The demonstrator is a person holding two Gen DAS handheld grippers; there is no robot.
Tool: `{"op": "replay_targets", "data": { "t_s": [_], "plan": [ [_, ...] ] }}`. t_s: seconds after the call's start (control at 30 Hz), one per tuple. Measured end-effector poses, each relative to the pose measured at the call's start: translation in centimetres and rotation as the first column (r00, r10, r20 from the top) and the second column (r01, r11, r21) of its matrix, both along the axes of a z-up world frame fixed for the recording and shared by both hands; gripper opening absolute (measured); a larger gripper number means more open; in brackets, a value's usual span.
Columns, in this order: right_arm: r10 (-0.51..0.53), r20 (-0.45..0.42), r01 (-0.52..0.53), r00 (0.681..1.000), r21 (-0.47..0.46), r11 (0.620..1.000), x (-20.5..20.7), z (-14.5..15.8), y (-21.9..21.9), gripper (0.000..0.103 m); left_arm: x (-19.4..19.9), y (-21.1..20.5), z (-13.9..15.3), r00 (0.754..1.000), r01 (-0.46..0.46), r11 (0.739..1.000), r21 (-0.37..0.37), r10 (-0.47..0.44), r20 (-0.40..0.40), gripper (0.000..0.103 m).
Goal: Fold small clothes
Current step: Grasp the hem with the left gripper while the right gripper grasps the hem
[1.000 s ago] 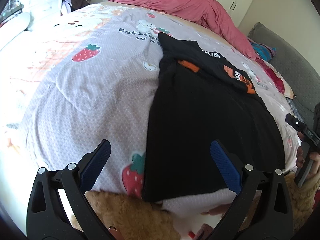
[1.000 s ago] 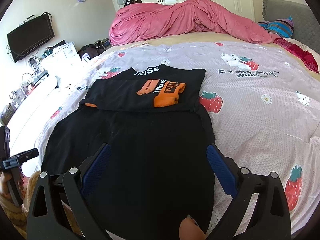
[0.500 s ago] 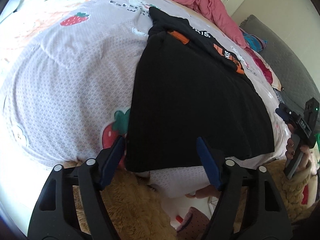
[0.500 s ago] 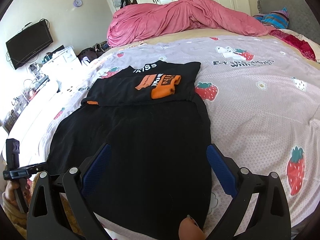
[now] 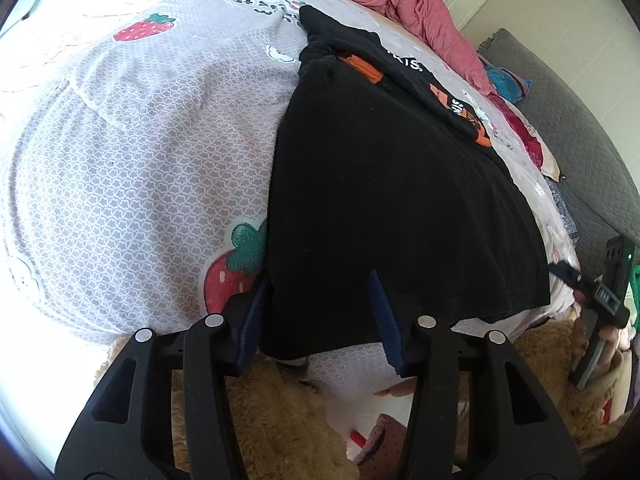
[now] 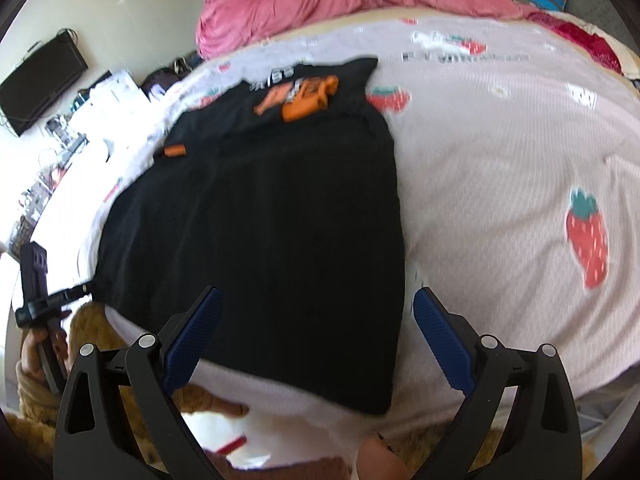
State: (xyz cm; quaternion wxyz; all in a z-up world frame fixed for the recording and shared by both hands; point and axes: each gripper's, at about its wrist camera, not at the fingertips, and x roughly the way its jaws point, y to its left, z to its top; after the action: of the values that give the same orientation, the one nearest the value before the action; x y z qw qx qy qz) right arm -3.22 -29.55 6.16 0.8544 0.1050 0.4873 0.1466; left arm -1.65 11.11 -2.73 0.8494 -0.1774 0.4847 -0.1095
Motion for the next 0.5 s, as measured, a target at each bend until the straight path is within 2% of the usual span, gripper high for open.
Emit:
{"op": "replay_targets", "data": {
  "t_s": [0.2, 0.27, 0.37, 0.47, 0.5],
  "plan": [
    [0.0, -0.074, -0.004, 0.997, -0.052, 0.999, -1.1, -1.3, 0.3, 0.095, 0.2, 0.2, -0.1, 1.0, 0.006, 1.0, -0.003, -0.006, 0.007, 0.041],
    [-0.018, -0.101, 0.014, 0.995, -0.047, 0.999, -1.2, -2.1, -0.2, 0.087, 0.3, 0.2, -0.1, 1.0, 0.007, 1.0, -0.007, -0.007, 0.009, 0.041],
    [-0.054, -0.104, 0.054, 0.993, -0.003, 0.999, -1.4, -2.3, -1.3, 0.067, 0.6, 0.4, -0.2, 1.0, 0.006, 1.0, -0.026, -0.006, 0.008, 0.041],
    [-0.054, -0.091, 0.055, 0.994, 0.005, 0.998, -1.7, -2.1, -1.6, 0.031, 0.6, 0.6, -0.3, 1.0, 0.005, 0.999, -0.041, -0.004, 0.008, 0.041],
    [-0.032, -0.089, 0.035, 0.996, 0.03, 0.999, -1.9, -2.0, -1.5, 0.014, 0.6, 0.6, -0.3, 1.0, 0.004, 0.999, -0.042, -0.004, 0.008, 0.04]
  ]
}}
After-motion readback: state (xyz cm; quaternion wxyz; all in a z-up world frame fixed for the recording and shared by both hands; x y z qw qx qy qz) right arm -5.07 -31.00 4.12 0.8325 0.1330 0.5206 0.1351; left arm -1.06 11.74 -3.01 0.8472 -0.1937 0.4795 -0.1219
